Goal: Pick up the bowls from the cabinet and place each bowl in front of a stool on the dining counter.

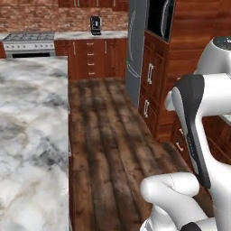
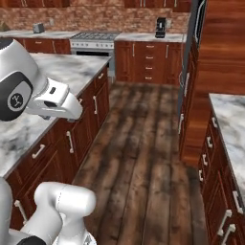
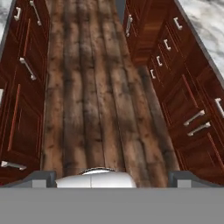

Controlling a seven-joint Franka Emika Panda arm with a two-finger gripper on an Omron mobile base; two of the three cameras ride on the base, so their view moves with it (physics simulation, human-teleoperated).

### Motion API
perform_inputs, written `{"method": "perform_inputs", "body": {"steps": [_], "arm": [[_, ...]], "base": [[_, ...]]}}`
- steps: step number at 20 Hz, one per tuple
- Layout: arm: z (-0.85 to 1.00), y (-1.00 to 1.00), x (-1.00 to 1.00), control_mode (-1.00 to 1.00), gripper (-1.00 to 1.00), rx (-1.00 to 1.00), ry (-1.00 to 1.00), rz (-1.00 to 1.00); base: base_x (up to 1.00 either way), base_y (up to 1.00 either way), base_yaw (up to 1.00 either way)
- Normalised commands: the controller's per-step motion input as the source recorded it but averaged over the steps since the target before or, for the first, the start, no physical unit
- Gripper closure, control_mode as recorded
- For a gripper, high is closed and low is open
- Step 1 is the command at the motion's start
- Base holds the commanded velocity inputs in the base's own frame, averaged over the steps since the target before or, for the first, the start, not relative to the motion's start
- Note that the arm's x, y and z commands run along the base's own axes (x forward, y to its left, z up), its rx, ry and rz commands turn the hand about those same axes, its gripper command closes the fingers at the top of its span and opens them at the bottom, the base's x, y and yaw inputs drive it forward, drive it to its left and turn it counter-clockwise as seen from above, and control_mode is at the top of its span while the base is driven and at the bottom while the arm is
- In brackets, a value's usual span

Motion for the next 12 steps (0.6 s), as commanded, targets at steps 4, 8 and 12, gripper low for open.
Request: {"method": "perform_inputs", "body": {"steps": [4, 8, 12], "arm": [[0.0, 0.0, 0.0, 1.0, -1.0, 0.0, 0.0, 0.0], [0.0, 0.0, 0.0, 1.0, -1.0, 0.0, 0.0, 0.0], [0.0, 0.0, 0.0, 1.0, -1.0, 0.0, 0.0, 0.0]], "base": [[1.0, 0.1, 0.16], [1.0, 0.04, 0.16], [1.0, 0.0, 0.15]]}}
